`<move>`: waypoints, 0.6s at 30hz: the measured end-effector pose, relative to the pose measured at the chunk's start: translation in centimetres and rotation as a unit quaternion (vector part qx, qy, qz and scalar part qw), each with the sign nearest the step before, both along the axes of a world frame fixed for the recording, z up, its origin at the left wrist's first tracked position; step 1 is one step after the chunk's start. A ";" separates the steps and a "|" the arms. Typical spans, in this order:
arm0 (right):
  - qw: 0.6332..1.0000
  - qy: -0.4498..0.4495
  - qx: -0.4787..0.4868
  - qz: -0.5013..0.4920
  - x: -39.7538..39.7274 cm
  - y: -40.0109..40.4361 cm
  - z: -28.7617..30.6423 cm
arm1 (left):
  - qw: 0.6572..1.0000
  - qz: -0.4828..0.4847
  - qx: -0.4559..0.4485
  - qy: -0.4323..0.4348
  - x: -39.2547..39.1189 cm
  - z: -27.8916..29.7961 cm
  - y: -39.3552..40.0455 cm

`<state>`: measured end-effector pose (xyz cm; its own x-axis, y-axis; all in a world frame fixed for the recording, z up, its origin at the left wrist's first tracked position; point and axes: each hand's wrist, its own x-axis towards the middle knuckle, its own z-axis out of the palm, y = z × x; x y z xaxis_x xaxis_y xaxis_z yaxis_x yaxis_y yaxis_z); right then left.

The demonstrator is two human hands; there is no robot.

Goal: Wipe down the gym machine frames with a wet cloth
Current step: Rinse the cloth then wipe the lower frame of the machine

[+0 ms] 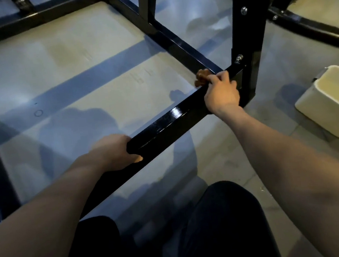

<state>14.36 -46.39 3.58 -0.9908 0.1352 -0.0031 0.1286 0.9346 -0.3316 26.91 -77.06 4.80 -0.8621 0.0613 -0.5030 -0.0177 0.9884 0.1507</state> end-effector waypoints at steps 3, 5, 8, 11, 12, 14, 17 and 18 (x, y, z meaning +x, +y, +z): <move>0.993 0.024 0.018 0.117 3.5 -1.9 -0.7 | 1.000 0.000 0.017 0.011 0.6 -0.2 0.0; 0.983 0.062 0.041 0.168 3.4 -0.5 -1.0 | 0.999 0.011 0.037 0.008 0.9 -0.2 -0.2; 0.990 0.064 0.086 0.093 -1.0 3.6 -1.1 | 0.998 0.021 0.050 0.006 0.9 -0.3 -0.2; 0.993 0.062 0.094 0.023 -5.3 8.2 -1.6 | 0.998 0.019 0.051 0.016 0.6 -1.2 -0.7; 0.994 0.064 0.088 0.000 -6.3 9.0 -1.9 | 0.998 0.017 0.051 0.018 0.6 -1.3 -0.8; 0.995 0.075 0.060 -0.042 -6.7 8.3 -2.1 | 0.999 0.010 0.046 0.021 0.4 -1.3 -0.9; 0.997 0.056 0.041 -0.019 -3.6 4.8 -1.4 | 0.999 0.020 0.043 0.018 0.6 -1.1 -0.6; 0.997 0.060 0.042 0.027 -1.9 3.7 -1.6 | 0.999 0.026 0.044 0.018 0.6 -1.0 -0.5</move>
